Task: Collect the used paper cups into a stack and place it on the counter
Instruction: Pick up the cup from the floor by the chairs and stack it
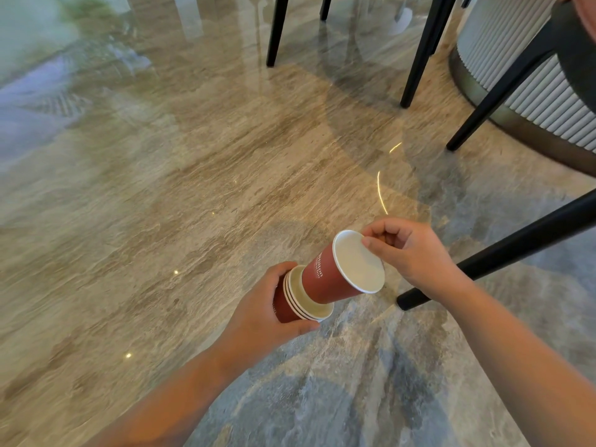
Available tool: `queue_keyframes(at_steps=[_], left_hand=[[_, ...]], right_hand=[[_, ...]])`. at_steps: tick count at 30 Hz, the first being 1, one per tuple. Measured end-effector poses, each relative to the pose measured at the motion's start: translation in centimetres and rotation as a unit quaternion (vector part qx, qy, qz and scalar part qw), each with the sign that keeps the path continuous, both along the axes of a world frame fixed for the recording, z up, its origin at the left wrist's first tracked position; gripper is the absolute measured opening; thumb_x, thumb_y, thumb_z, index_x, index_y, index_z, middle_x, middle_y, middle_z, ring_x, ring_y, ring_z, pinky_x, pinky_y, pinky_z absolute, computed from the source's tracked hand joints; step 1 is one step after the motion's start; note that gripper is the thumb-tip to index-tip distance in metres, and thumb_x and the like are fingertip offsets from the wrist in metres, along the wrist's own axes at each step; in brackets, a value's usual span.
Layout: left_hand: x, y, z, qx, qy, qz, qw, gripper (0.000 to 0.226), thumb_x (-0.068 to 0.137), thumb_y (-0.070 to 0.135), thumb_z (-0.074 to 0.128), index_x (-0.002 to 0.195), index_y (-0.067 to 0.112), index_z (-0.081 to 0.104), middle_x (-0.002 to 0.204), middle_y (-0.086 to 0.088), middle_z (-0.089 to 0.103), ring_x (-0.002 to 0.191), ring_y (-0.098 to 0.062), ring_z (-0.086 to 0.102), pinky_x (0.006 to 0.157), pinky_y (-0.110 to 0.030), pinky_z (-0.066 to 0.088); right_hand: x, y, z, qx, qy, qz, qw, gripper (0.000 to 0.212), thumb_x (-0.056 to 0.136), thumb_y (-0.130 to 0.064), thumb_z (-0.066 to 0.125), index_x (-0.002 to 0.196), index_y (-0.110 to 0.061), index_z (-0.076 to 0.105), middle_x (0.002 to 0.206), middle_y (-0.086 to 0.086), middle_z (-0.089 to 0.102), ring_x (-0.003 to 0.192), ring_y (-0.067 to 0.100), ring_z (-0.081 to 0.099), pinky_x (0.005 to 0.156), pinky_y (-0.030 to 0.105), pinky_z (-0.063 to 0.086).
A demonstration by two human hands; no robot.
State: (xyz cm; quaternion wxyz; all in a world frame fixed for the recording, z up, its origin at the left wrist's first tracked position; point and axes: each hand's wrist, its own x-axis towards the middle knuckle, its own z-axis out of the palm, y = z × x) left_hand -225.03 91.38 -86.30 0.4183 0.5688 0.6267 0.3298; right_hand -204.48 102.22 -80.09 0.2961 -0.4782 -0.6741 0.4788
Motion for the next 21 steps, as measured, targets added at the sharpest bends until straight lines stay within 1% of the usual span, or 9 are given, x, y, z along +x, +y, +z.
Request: queue_keyframes(at_steps=[2, 5, 9, 13, 15, 17, 19, 21], left_hand=[[0.1, 0.0, 0.1, 0.001, 0.001, -0.002, 1.0, 0.077, 0.056, 0.04, 0.086, 0.112, 0.058, 0.036, 0.106, 0.034, 0.055, 0.103, 0.016, 0.05, 0.078, 0.001, 0.038], [0.3, 0.2, 0.2, 0.002, -0.003, -0.007, 1.0, 0.077, 0.057, 0.039, 0.087, 0.113, 0.057, 0.036, 0.107, 0.03, 0.056, 0.103, 0.014, 0.051, 0.078, 0.0, 0.038], [0.7, 0.3, 0.6, 0.007, -0.005, -0.016, 1.0, 0.079, 0.056, 0.041, 0.087, 0.115, 0.055, 0.036, 0.111, 0.026, 0.055, 0.105, 0.013, 0.05, 0.077, -0.001, 0.04], [1.0, 0.4, 0.9, 0.008, -0.021, -0.015, 1.0, 0.08, 0.053, 0.045, 0.086, 0.116, 0.055, 0.037, 0.111, 0.029, 0.054, 0.104, 0.015, 0.049, 0.079, 0.001, 0.038], [1.1, 0.4, 1.1, 0.007, -0.026, -0.014, 1.0, 0.08, 0.053, 0.048, 0.085, 0.115, 0.056, 0.037, 0.111, 0.031, 0.054, 0.103, 0.015, 0.05, 0.078, 0.0, 0.039], [1.2, 0.4, 1.1, 0.007, -0.025, -0.016, 1.0, 0.08, 0.053, 0.049, 0.085, 0.116, 0.056, 0.036, 0.112, 0.031, 0.053, 0.104, 0.014, 0.05, 0.078, -0.003, 0.041], [1.3, 0.5, 1.3, 0.008, -0.028, -0.017, 0.999, 0.08, 0.052, 0.053, 0.083, 0.116, 0.056, 0.037, 0.112, 0.031, 0.054, 0.105, 0.012, 0.05, 0.077, -0.006, 0.041], [1.5, 0.5, 1.5, 0.013, -0.035, -0.017, 0.999, 0.079, 0.049, 0.06, 0.079, 0.116, 0.057, 0.037, 0.113, 0.034, 0.052, 0.105, 0.012, 0.05, 0.078, -0.004, 0.041]], right_hand=[[-0.1, 0.0, 0.0, -0.005, 0.004, 0.001, 1.0, 0.018, 0.081, -0.004, 0.064, 0.076, -0.022, 0.065, 0.073, -0.005, 0.06, 0.065, 0.002, 0.052, 0.062, 0.01, 0.044], [-0.1, -0.1, -0.3, -0.005, -0.014, 0.012, 1.0, 0.019, 0.08, -0.007, 0.065, 0.076, -0.025, 0.065, 0.075, -0.003, 0.063, 0.07, 0.007, 0.055, 0.064, 0.015, 0.046], [-0.3, -0.3, -0.4, 0.005, -0.027, 0.034, 0.999, 0.022, 0.08, -0.007, 0.065, 0.076, -0.029, 0.064, 0.079, -0.008, 0.063, 0.076, 0.009, 0.058, 0.07, 0.018, 0.048], [-0.8, -0.5, -0.7, 0.008, -0.036, 0.056, 0.998, 0.022, 0.08, -0.007, 0.065, 0.076, -0.028, 0.064, 0.08, -0.007, 0.061, 0.077, 0.012, 0.057, 0.072, 0.023, 0.049], [-1.0, -0.6, -0.9, 0.003, -0.049, 0.065, 0.997, 0.018, 0.081, -0.009, 0.065, 0.078, -0.027, 0.065, 0.08, -0.007, 0.061, 0.077, 0.01, 0.057, 0.071, 0.021, 0.049], [-1.1, -0.8, -1.1, -0.001, -0.052, 0.064, 0.997, 0.017, 0.081, -0.011, 0.066, 0.078, -0.028, 0.064, 0.079, -0.01, 0.06, 0.074, 0.003, 0.055, 0.067, 0.014, 0.047], [-1.3, -0.9, -1.3, 0.003, -0.055, 0.061, 0.997, 0.017, 0.081, -0.011, 0.065, 0.077, -0.028, 0.064, 0.077, -0.011, 0.06, 0.07, -0.003, 0.053, 0.065, 0.011, 0.045], [-1.5, -1.0, -1.5, 0.007, -0.062, 0.061, 0.996, 0.012, 0.081, -0.011, 0.065, 0.079, -0.023, 0.066, 0.079, -0.007, 0.061, 0.072, 0.0, 0.054, 0.066, 0.012, 0.046]])
